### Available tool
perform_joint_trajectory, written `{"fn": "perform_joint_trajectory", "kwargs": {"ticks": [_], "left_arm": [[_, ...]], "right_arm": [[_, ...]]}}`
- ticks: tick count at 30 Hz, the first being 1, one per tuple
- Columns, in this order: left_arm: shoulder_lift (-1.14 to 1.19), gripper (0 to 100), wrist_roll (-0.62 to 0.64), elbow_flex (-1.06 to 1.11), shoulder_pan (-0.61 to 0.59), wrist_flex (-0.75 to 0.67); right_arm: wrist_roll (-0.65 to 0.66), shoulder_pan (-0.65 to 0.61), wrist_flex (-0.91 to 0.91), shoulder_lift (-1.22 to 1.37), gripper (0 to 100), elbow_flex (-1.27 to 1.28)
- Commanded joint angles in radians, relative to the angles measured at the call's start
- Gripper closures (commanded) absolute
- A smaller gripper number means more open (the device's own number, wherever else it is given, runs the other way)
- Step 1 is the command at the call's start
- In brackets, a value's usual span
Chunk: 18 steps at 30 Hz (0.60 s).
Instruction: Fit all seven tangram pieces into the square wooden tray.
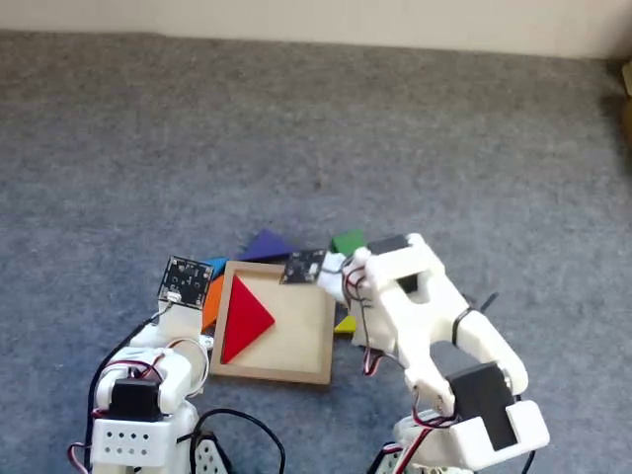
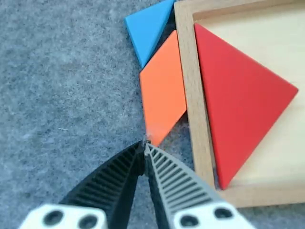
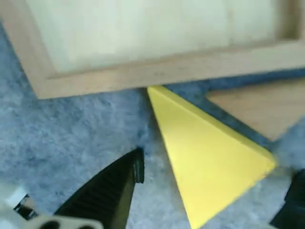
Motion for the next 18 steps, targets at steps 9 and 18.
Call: {"fn": "perform_joint_trajectory", "kwargs": {"ticks": [9,18], "left_arm": [[-0.048,99,-0.006,0.021,-0.010,0.005],[-0.048,99,-0.006,0.021,-0.010,0.005]], "right_arm": [[0.012,-0.010,-0.186,-0.050,57.0,0.088],[0.014,-0.010,-0.189,-0.050,71.0,0.088]]}}
